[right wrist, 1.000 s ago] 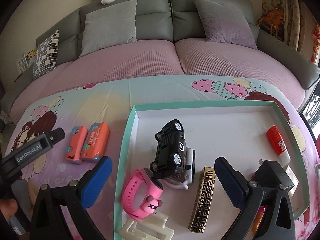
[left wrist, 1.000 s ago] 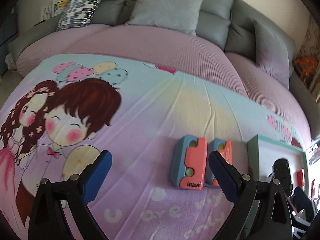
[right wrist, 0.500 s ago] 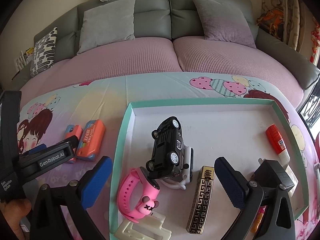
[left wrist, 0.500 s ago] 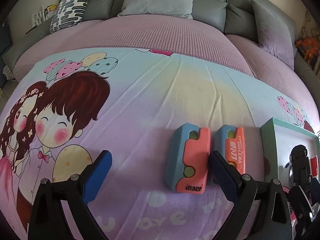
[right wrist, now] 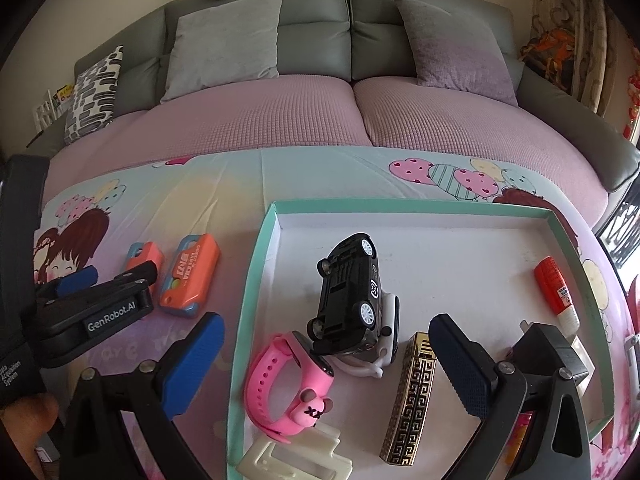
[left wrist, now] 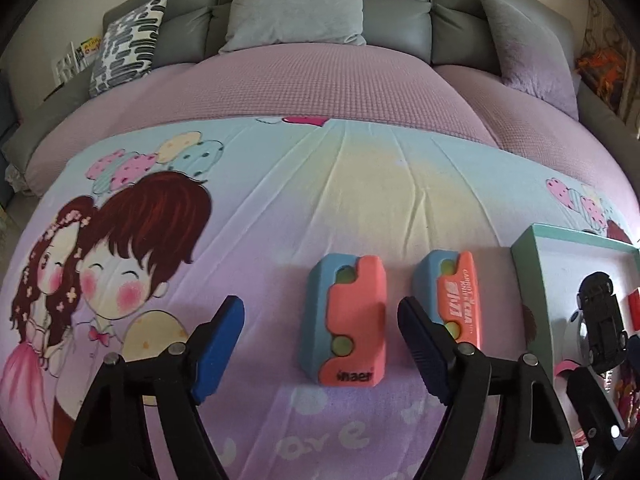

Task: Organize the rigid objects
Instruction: 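Grasp the inaer knife case with the left gripper while the right gripper grasps the CARROT KNIFE case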

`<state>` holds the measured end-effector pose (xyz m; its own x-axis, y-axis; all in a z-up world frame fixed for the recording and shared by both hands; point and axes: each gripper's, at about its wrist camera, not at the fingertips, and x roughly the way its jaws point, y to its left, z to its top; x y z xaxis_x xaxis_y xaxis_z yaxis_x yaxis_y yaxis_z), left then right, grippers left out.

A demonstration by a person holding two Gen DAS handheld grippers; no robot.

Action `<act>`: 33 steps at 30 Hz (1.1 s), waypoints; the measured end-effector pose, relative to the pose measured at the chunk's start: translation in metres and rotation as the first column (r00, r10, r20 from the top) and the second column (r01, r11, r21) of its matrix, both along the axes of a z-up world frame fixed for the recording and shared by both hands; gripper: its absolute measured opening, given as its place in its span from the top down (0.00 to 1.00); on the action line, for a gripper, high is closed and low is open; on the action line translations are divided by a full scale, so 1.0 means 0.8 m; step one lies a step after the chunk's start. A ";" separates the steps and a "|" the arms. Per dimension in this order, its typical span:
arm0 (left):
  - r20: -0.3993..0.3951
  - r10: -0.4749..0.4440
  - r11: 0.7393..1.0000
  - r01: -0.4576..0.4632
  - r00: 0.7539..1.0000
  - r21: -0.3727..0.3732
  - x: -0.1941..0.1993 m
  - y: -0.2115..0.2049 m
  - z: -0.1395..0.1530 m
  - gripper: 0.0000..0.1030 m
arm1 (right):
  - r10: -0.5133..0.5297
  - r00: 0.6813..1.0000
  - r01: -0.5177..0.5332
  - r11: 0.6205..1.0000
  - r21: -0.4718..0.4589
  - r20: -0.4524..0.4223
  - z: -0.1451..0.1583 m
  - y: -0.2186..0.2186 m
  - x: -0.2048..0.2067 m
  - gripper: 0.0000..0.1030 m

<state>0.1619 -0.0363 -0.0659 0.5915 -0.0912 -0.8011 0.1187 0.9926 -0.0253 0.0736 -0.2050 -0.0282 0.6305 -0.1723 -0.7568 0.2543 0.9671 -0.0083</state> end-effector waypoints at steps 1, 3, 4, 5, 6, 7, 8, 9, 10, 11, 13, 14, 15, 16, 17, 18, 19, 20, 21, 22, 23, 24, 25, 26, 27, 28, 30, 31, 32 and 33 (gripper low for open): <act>-0.007 -0.003 1.000 0.003 1.000 -0.009 0.000 0.001 -0.002 0.23 | 0.001 1.000 -0.001 1.000 -0.004 -0.001 -0.001 0.001 0.000 0.00; -0.021 -0.009 1.000 0.008 1.000 -0.025 0.002 0.005 -0.007 0.41 | 0.002 1.000 -0.002 1.000 -0.013 -0.004 -0.001 0.003 0.000 0.00; -0.028 -0.005 0.999 0.004 1.000 -0.045 0.003 0.010 -0.008 0.43 | 0.004 1.000 -0.004 1.000 -0.015 -0.003 -0.001 0.004 0.001 0.00; -0.029 0.001 0.999 -0.002 1.000 -0.051 0.002 0.012 -0.007 0.44 | 0.005 1.000 -0.005 1.000 -0.017 -0.002 -0.001 0.005 0.001 0.00; -0.033 0.006 0.999 -0.007 0.999 -0.045 0.002 0.014 -0.005 0.45 | 0.008 1.000 -0.009 1.000 -0.018 -0.001 0.000 0.007 0.002 0.00; -0.032 0.007 0.999 -0.009 0.999 -0.049 0.001 0.016 -0.003 0.46 | 0.013 1.000 -0.013 1.000 -0.021 0.000 0.001 0.009 0.002 0.00; -0.033 0.007 0.998 -0.009 0.999 -0.056 0.000 0.018 -0.001 0.50 | 0.021 1.000 -0.021 0.999 -0.025 0.001 0.002 0.012 0.003 0.00; -0.035 0.006 0.998 -0.008 0.999 -0.063 0.001 0.019 0.000 0.56 | 0.031 1.000 -0.031 0.999 -0.027 0.002 0.004 0.015 0.005 0.00; -0.041 0.006 0.998 -0.008 0.999 -0.065 0.000 0.020 0.000 0.57 | 0.042 0.999 -0.042 0.999 -0.024 0.003 0.005 0.018 0.006 0.00; -0.045 0.007 0.998 -0.009 0.999 -0.062 0.000 0.021 0.000 0.57 | 0.054 0.999 -0.054 0.998 -0.016 0.005 0.007 0.021 0.008 0.00; -0.049 0.009 0.998 -0.012 0.999 -0.066 -0.002 0.024 0.001 0.57 | 0.080 0.997 -0.080 0.997 0.005 0.013 0.011 0.028 0.012 0.00; -0.052 0.013 0.997 -0.017 0.999 -0.073 -0.002 0.027 0.002 0.57 | 0.091 0.996 -0.091 0.996 0.011 0.016 0.013 0.032 0.015 0.00; -0.055 0.015 0.996 -0.019 0.998 -0.081 -0.002 0.031 0.002 0.57 | 0.106 0.994 -0.106 0.994 0.012 0.018 0.015 0.036 0.018 0.00; -0.059 0.020 0.996 -0.025 0.998 -0.088 -0.002 0.035 0.002 0.57 | 0.120 0.992 -0.121 0.993 0.013 0.023 0.017 0.040 0.022 0.00; -0.063 0.032 0.995 -0.037 0.998 -0.091 -0.003 0.041 0.002 0.57 | 0.136 0.990 -0.136 0.991 0.014 0.028 0.019 0.044 0.026 0.00; -0.065 0.041 0.995 -0.047 0.997 -0.094 -0.003 0.046 0.002 0.57 | 0.151 0.988 -0.152 0.988 0.015 0.032 0.021 0.048 0.030 0.02; -0.069 0.049 0.994 -0.055 0.996 -0.095 -0.004 0.051 0.001 0.57 | 0.167 0.985 -0.168 0.986 0.014 0.033 0.023 0.053 0.035 0.05; -0.072 0.058 0.993 -0.065 0.996 -0.096 -0.004 0.057 0.001 0.57 | 0.182 0.983 -0.182 0.983 0.011 0.031 0.023 0.058 0.040 0.08; -0.076 0.069 0.992 -0.077 0.995 -0.101 -0.005 0.064 0.001 0.57 | 0.195 0.980 -0.196 0.981 0.005 0.027 0.023 0.064 0.044 0.09; -0.079 0.078 0.991 -0.086 0.994 -0.106 -0.004 0.069 0.000 0.57 | 0.211 0.977 -0.211 0.977 0.000 0.025 0.023 0.070 0.049 0.09; -0.083 0.088 0.989 -0.097 0.993 -0.110 -0.005 0.075 0.000 0.57 | 0.228 0.973 -0.228 0.974 -0.004 0.023 0.023 0.076 0.053 0.11; -0.086 0.102 0.987 -0.112 0.991 -0.112 -0.005 0.081 0.000 0.57 | 0.243 0.970 -0.243 0.970 -0.005 0.016 0.021 0.083 0.057 0.13; -0.089 0.112 0.987 -0.121 0.990 -0.109 -0.005 0.086 -0.001 0.57 | 0.257 0.966 -0.257 0.966 -0.006 0.008 0.019 0.089 0.061 0.18; -0.092 0.122 0.986 -0.132 0.988 -0.105 -0.006 0.091 -0.002 0.57 | 0.269 0.963 -0.269 0.963 -0.006 0.002 0.016 0.094 0.065 0.21; -0.096 0.132 0.985 -0.142 0.987 -0.101 -0.006 0.096 -0.003 0.57 | 0.281 0.960 -0.281 0.960 -0.004 -0.005 0.013 0.099 0.069 0.21; -0.094 0.131 0.985 -0.140 0.987 -0.102 -0.006 0.100 -0.004 0.57 | 0.288 0.958 -0.288 0.958 -0.001 -0.015 0.009 0.103 0.073 0.22; -0.097 0.137 0.982 -0.148 0.986 -0.113 -0.006 0.108 -0.006 0.57 | 0.298 0.954 -0.298 0.955 0.005 -0.033 0.000 0.111 0.079 0.27; -0.100 0.139 0.981 -0.151 0.985 -0.119 -0.005 0.111 -0.007 0.57 | 0.299 0.953 -0.299 0.954 0.008 -0.043 -0.004 0.112 0.081 0.31; -0.100 0.138 0.981 -0.150 0.985 -0.123 -0.005 0.113 -0.008 0.57 | 0.297 0.953 -0.297 0.955 0.012 -0.055 -0.009 0.114 0.084 0.32; -0.102 0.137 0.981 -0.149 0.985 -0.126 -0.004 0.114 -0.009 0.57 | 0.294 0.953 -0.293 0.956 0.018 -0.069 -0.015 0.114 0.088 0.32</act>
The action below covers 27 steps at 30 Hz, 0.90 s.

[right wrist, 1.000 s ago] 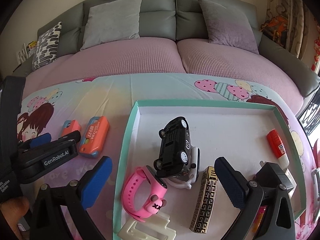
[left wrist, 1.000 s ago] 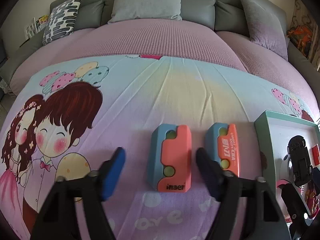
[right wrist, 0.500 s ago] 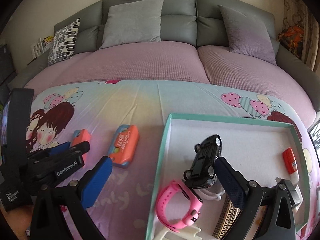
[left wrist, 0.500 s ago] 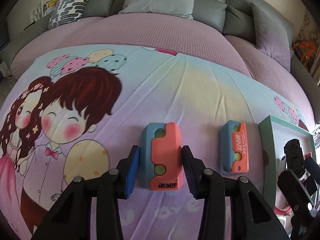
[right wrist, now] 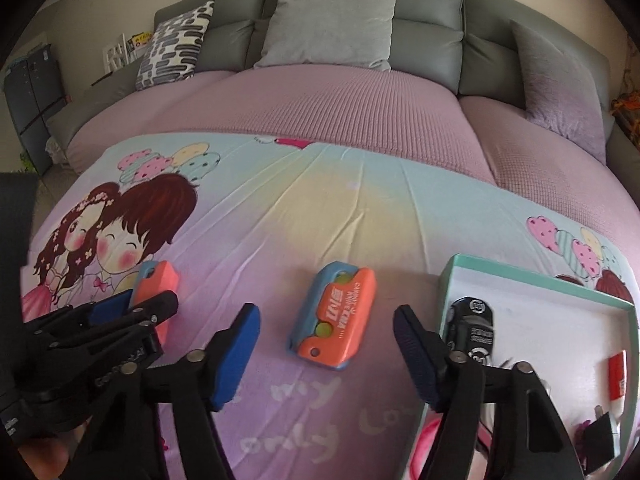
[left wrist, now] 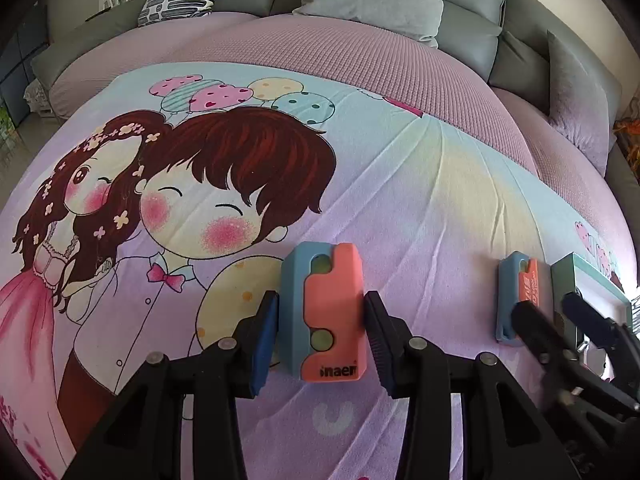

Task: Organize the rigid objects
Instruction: 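Grasp the inaer knife case with the left gripper while the right gripper grasps the CARROT KNIFE case, then carry both knife cases over the tray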

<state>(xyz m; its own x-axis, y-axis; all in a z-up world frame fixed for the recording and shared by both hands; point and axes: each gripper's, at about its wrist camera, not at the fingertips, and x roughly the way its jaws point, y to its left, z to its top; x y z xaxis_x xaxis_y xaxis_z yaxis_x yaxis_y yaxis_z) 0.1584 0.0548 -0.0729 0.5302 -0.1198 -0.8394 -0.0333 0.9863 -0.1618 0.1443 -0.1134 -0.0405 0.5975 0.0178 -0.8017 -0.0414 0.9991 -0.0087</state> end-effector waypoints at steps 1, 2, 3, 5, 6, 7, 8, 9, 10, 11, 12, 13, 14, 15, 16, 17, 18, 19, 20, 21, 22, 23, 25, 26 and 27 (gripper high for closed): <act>-0.005 0.000 1.000 0.000 1.000 0.007 0.001 0.000 -0.002 0.57 | -0.006 1.000 0.006 1.000 0.003 -0.015 -0.006 0.000 0.003 0.32; -0.009 -0.003 1.000 0.003 1.000 0.011 0.002 0.000 -0.004 0.57 | -0.012 1.000 0.012 1.000 0.006 -0.028 -0.010 0.000 0.006 0.35; -0.011 -0.005 1.000 0.005 1.000 0.013 0.002 0.000 -0.006 0.57 | -0.016 0.999 0.016 1.000 0.006 -0.035 -0.015 0.000 0.008 0.37; -0.007 -0.002 1.000 0.002 1.000 0.007 0.003 0.001 -0.006 0.57 | -0.025 0.999 0.025 1.000 0.006 -0.047 -0.021 -0.001 0.012 0.42; -0.003 -0.003 1.000 0.003 1.000 0.007 0.003 0.001 -0.006 0.57 | -0.029 0.998 0.029 1.000 0.008 -0.052 -0.024 -0.001 0.014 0.42; 0.000 -0.007 1.000 0.007 1.000 0.011 0.003 0.001 -0.007 0.57 | -0.033 0.998 0.034 0.999 0.009 -0.058 -0.026 -0.002 0.016 0.44; 0.000 -0.010 1.000 0.010 1.000 0.018 0.003 -0.001 -0.007 0.57 | -0.038 0.997 0.039 0.999 0.007 -0.062 -0.028 -0.002 0.018 0.45; 0.002 -0.012 1.000 0.012 1.000 0.028 0.003 -0.002 -0.008 0.57 | -0.043 0.997 0.043 0.999 0.003 -0.065 -0.030 -0.002 0.020 0.45; 0.007 -0.017 0.999 0.017 1.000 0.035 0.004 -0.003 -0.008 0.57 | -0.047 0.997 0.047 0.999 0.002 -0.068 -0.032 -0.002 0.022 0.46; 0.008 -0.018 0.999 0.018 1.000 0.038 0.005 -0.004 -0.008 0.57 | -0.049 0.996 0.050 0.999 0.002 -0.070 -0.033 -0.002 0.024 0.46; 0.014 -0.026 0.999 0.026 1.000 0.035 0.006 -0.004 -0.008 0.57 | -0.051 0.996 0.051 0.999 0.000 -0.068 -0.034 -0.001 0.025 0.46; 0.016 -0.027 0.999 0.026 1.000 0.039 0.007 -0.005 -0.009 0.57 | -0.051 0.996 0.050 0.999 -0.003 -0.067 -0.034 -0.001 0.026 0.47; 0.017 -0.027 0.999 0.027 0.999 0.045 0.007 -0.006 -0.009 0.57 | -0.051 0.996 0.050 0.999 -0.007 -0.068 -0.034 0.000 0.027 0.47; 0.018 -0.029 0.998 0.028 0.999 0.054 0.008 -0.007 -0.010 0.56 | -0.051 0.996 0.050 0.999 -0.014 -0.072 -0.034 0.001 0.028 0.47; 0.020 -0.031 0.997 0.030 0.999 0.065 0.008 -0.009 -0.010 0.56 | -0.051 0.996 0.050 0.999 -0.020 -0.073 -0.035 0.001 0.029 0.48; 0.021 -0.033 0.997 0.031 0.999 0.074 0.009 -0.011 -0.010 0.56 | -0.052 0.996 0.051 0.998 -0.022 -0.074 -0.035 0.002 0.029 0.48; 0.021 -0.033 0.996 0.031 0.999 0.080 0.009 -0.012 -0.010 0.56 | -0.053 0.996 0.052 0.998 -0.020 -0.072 -0.035 0.001 0.029 0.49; 0.021 -0.032 0.996 0.031 0.999 0.080 0.009 -0.010 -0.010 0.56 | -0.054 0.996 0.053 0.998 -0.016 -0.069 -0.034 0.001 0.029 0.51; 0.021 -0.032 0.996 0.030 0.999 0.079 0.009 -0.010 -0.010 0.56 | -0.053 0.996 0.052 0.999 -0.013 -0.068 -0.034 0.000 0.028 0.52; 0.020 -0.032 0.996 0.030 0.999 0.079 0.009 -0.010 -0.010 0.57 | -0.053 0.996 0.052 0.999 -0.013 -0.067 -0.034 0.000 0.027 0.53; 0.020 -0.034 0.996 0.032 0.999 0.078 0.008 -0.011 -0.009 0.57 | -0.053 0.997 0.053 0.999 -0.011 -0.063 -0.033 0.000 0.026 0.54; 0.019 -0.035 0.996 0.034 0.999 0.079 0.008 -0.011 -0.008 0.57 | -0.053 0.997 0.053 0.999 -0.008 -0.061 -0.033 0.000 0.025 0.54; 0.018 -0.037 0.997 0.036 0.999 0.075 0.008 -0.012 -0.006 0.57 | -0.053 0.997 0.052 0.999 -0.003 -0.057 -0.033 0.000 0.022 0.55; 0.018 -0.038 0.997 0.037 0.999 0.071 0.008 -0.013 -0.005 0.57 | -0.052 0.997 0.052 0.999 -0.001 -0.056 -0.033 0.000 0.020 0.55; 0.018 -0.038 0.997 0.037 0.999 0.068 0.007 -0.013 -0.004 0.57 | -0.051 0.997 0.052 0.999 0.004 -0.054 -0.032 -0.001 0.018 0.55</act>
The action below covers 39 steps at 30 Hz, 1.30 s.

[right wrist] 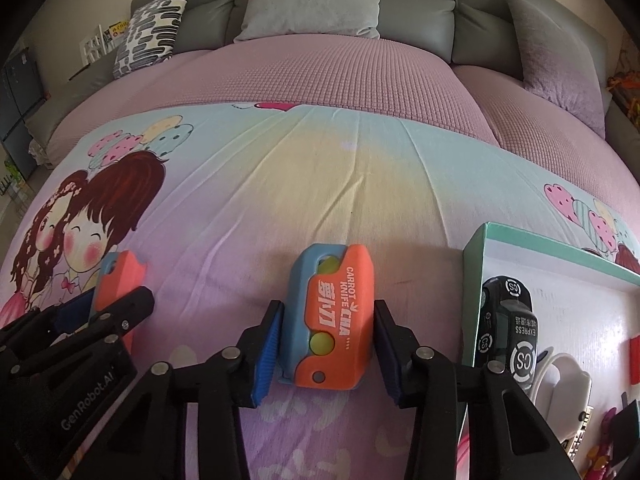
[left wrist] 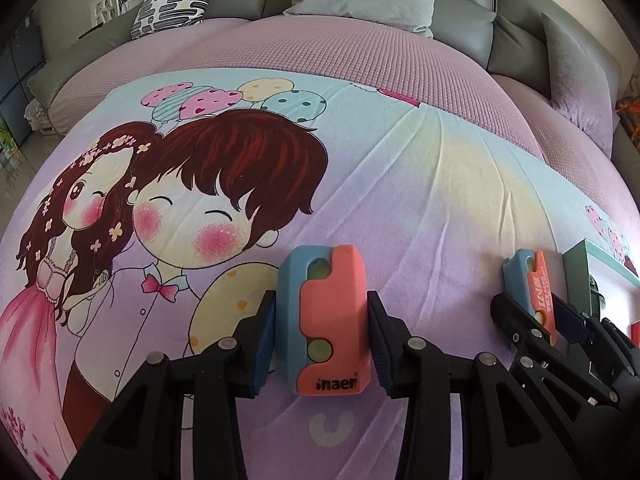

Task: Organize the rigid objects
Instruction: 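Carry both knife cases over the tray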

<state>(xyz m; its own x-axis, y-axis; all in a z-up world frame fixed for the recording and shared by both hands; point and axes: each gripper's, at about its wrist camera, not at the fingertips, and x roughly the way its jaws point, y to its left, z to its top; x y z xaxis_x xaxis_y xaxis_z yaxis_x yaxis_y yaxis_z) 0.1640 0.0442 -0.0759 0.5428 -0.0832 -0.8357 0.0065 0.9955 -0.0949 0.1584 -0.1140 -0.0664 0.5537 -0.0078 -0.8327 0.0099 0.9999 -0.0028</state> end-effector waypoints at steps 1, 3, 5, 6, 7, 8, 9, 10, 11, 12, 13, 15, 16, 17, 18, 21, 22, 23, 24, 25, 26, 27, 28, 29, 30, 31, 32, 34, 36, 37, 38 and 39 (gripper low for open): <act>0.000 -0.001 1.000 0.001 1.000 -0.005 -0.001 0.000 0.001 0.57 | -0.002 1.000 0.002 1.000 0.007 0.002 0.000 -0.001 -0.004 0.55; -0.001 0.002 1.000 -0.002 1.000 -0.018 -0.004 -0.001 0.003 0.57 | -0.006 1.000 0.006 1.000 0.023 0.004 0.002 -0.004 -0.010 0.55; -0.002 0.006 0.999 -0.006 1.000 -0.034 -0.009 -0.003 0.006 0.57 | -0.007 1.000 0.007 0.999 0.051 0.005 0.003 -0.005 -0.017 0.55; -0.028 0.025 0.999 -0.026 0.999 -0.040 -0.013 -0.004 0.007 0.57 | -0.007 1.000 0.007 0.998 0.066 0.007 0.004 -0.006 -0.022 0.55; -0.047 0.036 0.998 -0.038 0.998 -0.044 -0.017 -0.005 0.008 0.57 | -0.010 1.000 0.010 0.997 0.075 0.007 0.005 -0.007 -0.025 0.55; -0.046 0.035 0.998 -0.037 0.998 -0.047 -0.020 -0.007 0.009 0.57 | -0.014 1.000 0.014 0.996 0.086 0.007 0.006 -0.008 -0.030 0.55; -0.060 0.042 0.998 -0.045 0.997 -0.049 -0.024 -0.008 0.010 0.57 | -0.019 1.000 0.019 0.995 0.098 0.008 0.007 -0.009 -0.034 0.55; -0.059 0.040 0.998 -0.043 0.997 -0.054 -0.026 -0.009 0.011 0.57 | -0.024 1.000 0.023 0.993 0.114 0.009 0.008 -0.012 -0.039 0.55; -0.060 0.036 0.998 -0.039 0.998 -0.058 -0.029 -0.011 0.013 0.57 | -0.028 1.000 0.026 0.991 0.131 0.012 0.010 -0.014 -0.044 0.55; -0.059 0.033 0.998 -0.037 0.998 -0.057 -0.031 -0.012 0.015 0.57 | -0.030 0.999 0.027 0.989 0.144 0.019 0.013 -0.016 -0.049 0.55; -0.056 0.031 0.998 -0.034 0.998 -0.054 -0.033 -0.014 0.017 0.57 | -0.032 0.999 0.028 0.988 0.150 0.025 0.015 -0.018 -0.053 0.55; -0.045 0.023 0.998 -0.026 0.999 -0.053 -0.036 -0.019 0.024 0.57 | -0.042 0.998 0.036 0.987 0.160 0.038 0.021 -0.023 -0.061 0.55; -0.037 0.021 0.998 -0.023 0.999 -0.052 -0.038 -0.021 0.027 0.57 | -0.051 0.998 0.043 0.985 0.167 0.043 0.024 -0.027 -0.065 0.55; -0.028 0.018 0.999 -0.020 0.999 -0.051 -0.040 -0.022 0.032 0.57 | -0.061 0.997 0.051 0.983 0.176 0.049 0.028 -0.031 -0.070 0.55; -0.017 0.015 0.999 -0.016 1.000 -0.051 -0.042 -0.024 0.037 0.57 | -0.071 0.996 0.059 0.981 0.186 0.055 0.032 -0.035 -0.075 0.55; 0.035 -0.010 0.999 0.012 0.999 -0.046 -0.047 -0.028 0.052 0.57 | -0.098 0.992 0.079 0.975 0.208 0.082 0.044 -0.047 -0.092 0.55; 0.045 -0.015 0.999 0.017 0.999 -0.046 -0.049 -0.031 0.058 0.57 | -0.105 0.990 0.084 0.974 0.211 0.090 0.049 -0.051 -0.097 0.55; 0.054 -0.020 0.999 0.022 0.998 -0.043 -0.050 -0.033 0.062 0.57 | -0.114 0.989 0.091 0.973 0.213 0.099 0.053 -0.055 -0.103 0.55; 0.067 -0.030 0.999 0.032 0.997 -0.036 -0.052 -0.036 0.067 0.57 | -0.123 0.987 0.099 0.972 0.214 0.106 0.057 -0.059 -0.108 0.55; 0.076 -0.039 0.999 0.041 0.996 -0.035 -0.053 -0.039 0.072 0.57 | -0.132 0.985 0.105 0.971 0.215 0.113 0.061 -0.063 -0.114 0.55; 0.085 -0.047 0.998 0.051 0.995 -0.039 -0.055 -0.043 0.076 0.57 | -0.140 0.983 0.112 0.970 0.217 0.118 0.064 -0.067 -0.120 0.55; 0.095 -0.059 0.997 0.064 0.994 -0.049 -0.057 -0.046 0.080 0.57 | -0.148 0.981 0.119 0.968 0.220 0.122 0.067 -0.072 -0.125 0.55; 0.101 -0.068 0.996 0.074 0.993 -0.057 -0.058 -0.049 0.083 0.57 | -0.157 0.980 0.127 0.967 0.219 0.124 0.069 -0.077 -0.129 0.55; 0.109 -0.079 0.995 0.085 0.991 -0.059 -0.059 -0.053 0.087 0.57 | -0.164 0.978 0.135 0.967 0.215 0.127 0.071 -0.081 -0.134 0.55; 0.115 -0.087 0.994 0.094 0.990 -0.055 -0.061 -0.058 0.090 0.57 | -0.173 0.976 0.143 0.968 0.208 0.133 0.073 -0.086 -0.138 0.55; 0.119 -0.094 0.994 0.100 0.988 -0.048 -0.062 -0.062 0.092 0.57 | -0.181 0.974 0.152 0.968 0.201 0.138 0.075 -0.090 -0.140 0.55; 0.123 -0.101 0.994 0.106 0.987 -0.038 -0.063 -0.067 0.095 0.57 | -0.190 0.971 0.160 0.967 0.198 0.144 0.077 -0.094 -0.142 0.55; 0.131 -0.113 0.993 0.117 0.985 -0.021 -0.064 -0.075 0.099 0.57 | -0.205 0.966 0.171 0.963 0.208 0.158 0.081 -0.103 -0.145 0.55; 0.144 -0.128 0.991 0.131 0.981 -0.011 -0.066 -0.083 0.104 0.58 | -0.218 0.962 0.179 0.958 0.223 0.166 0.083 -0.113 -0.148 0.55; 0.150 -0.134 0.991 0.137 0.980 -0.006 -0.067 -0.087 0.107 0.57 | -0.225 0.960 0.185 0.957 0.225 0.167 0.083 -0.117 -0.149 0.55; 0.155 -0.142 0.990 0.143 0.978 0.001 -0.069 -0.092 0.109 0.57 | -0.233 0.958 0.193 0.955 0.224 0.168 0.082 -0.121 -0.149 0.55; 0.160 -0.150 0.989 0.150 0.976 0.009 -0.070 -0.097 0.112 0.57 | -0.240 0.956 0.200 0.954 0.222 0.167 0.081 -0.125 -0.149 0.55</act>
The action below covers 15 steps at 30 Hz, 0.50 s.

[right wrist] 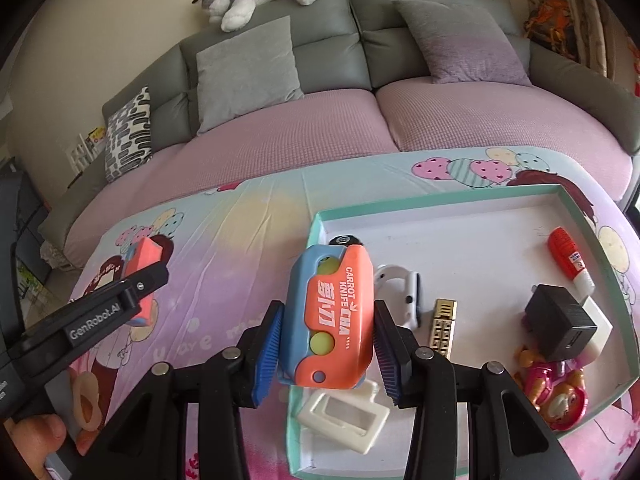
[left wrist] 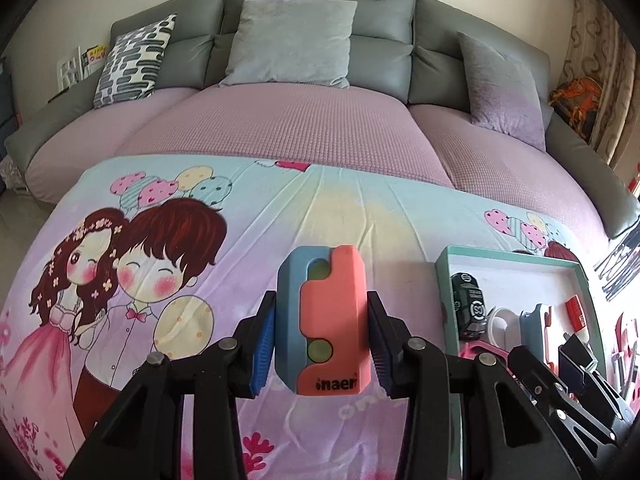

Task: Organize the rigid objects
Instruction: 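Carry both knife cases over the tray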

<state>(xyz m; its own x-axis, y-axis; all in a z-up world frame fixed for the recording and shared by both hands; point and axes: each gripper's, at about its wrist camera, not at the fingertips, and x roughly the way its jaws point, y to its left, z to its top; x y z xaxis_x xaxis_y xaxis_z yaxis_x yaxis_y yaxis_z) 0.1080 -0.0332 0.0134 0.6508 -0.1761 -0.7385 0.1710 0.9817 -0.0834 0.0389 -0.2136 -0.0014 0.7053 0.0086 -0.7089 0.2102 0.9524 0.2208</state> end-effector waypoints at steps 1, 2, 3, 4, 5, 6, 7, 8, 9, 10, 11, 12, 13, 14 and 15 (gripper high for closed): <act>0.005 -0.009 1.000 0.009 1.000 0.005 -0.002 -0.006 0.002 0.57 | -0.008 1.000 0.008 1.000 0.001 -0.001 -0.001 -0.005 -0.001 0.55; 0.007 -0.020 1.000 0.020 1.000 0.007 -0.003 -0.011 0.003 0.57 | -0.017 1.000 0.017 1.000 0.005 -0.001 -0.001 -0.011 -0.001 0.55; 0.006 -0.033 0.999 0.033 0.999 0.006 -0.004 -0.017 0.004 0.57 | -0.024 1.000 0.024 1.000 0.009 0.001 -0.001 -0.016 -0.002 0.55; 0.006 -0.046 0.999 0.046 0.999 0.002 -0.005 -0.024 0.005 0.57 | -0.032 0.999 0.032 0.999 0.011 0.000 -0.002 -0.022 -0.003 0.55; 0.007 -0.058 0.998 0.058 0.998 -0.001 -0.007 -0.030 0.005 0.57 | -0.044 0.999 0.044 0.999 0.006 -0.001 -0.002 -0.028 -0.004 0.55; 0.007 -0.070 0.998 0.070 0.998 -0.004 -0.008 -0.036 0.006 0.57 | -0.059 0.998 0.059 0.998 -0.001 -0.002 -0.002 -0.035 -0.006 0.55; 0.008 -0.081 0.997 0.081 0.997 -0.005 -0.009 -0.042 0.007 0.57 | -0.074 0.997 0.074 0.997 -0.008 -0.001 -0.002 -0.041 -0.008 0.55; 0.009 -0.092 0.996 0.092 0.996 -0.003 -0.010 -0.048 0.007 0.57 | -0.088 0.996 0.088 0.996 -0.010 0.000 -0.002 -0.047 -0.009 0.55; 0.011 -0.105 0.994 0.105 0.994 0.002 -0.011 -0.055 0.008 0.57 | -0.102 0.995 0.102 0.995 -0.007 0.002 -0.001 -0.055 -0.011 0.55; 0.013 -0.114 0.993 0.114 0.993 0.006 -0.012 -0.061 0.009 0.57 | -0.114 0.993 0.114 0.993 -0.003 0.003 -0.001 -0.062 -0.012 0.55; 0.014 -0.125 0.992 0.125 0.992 0.010 -0.014 -0.067 0.009 0.57 | -0.125 0.992 0.125 0.992 0.001 0.004 -0.001 -0.069 -0.014 0.55; 0.016 -0.138 0.990 0.138 0.990 0.012 -0.015 -0.073 0.010 0.57 | -0.138 0.990 0.138 0.990 0.001 0.003 -0.001 -0.075 -0.015 0.55; 0.017 -0.152 0.988 0.152 0.988 0.012 -0.017 -0.079 0.010 0.57 | -0.152 0.988 0.152 0.988 -0.003 0.002 -0.002 -0.081 -0.017 0.55; 0.017 -0.164 0.986 0.164 0.986 0.011 -0.018 -0.084 0.011 0.57 | -0.166 0.986 0.166 0.986 -0.009 0.000 -0.002 -0.086 -0.018 0.55; 0.017 -0.177 0.984 0.177 0.984 0.009 -0.020 -0.089 0.011 0.57 | -0.178 0.984 0.178 0.984 -0.015 -0.002 -0.002 -0.091 -0.020 0.55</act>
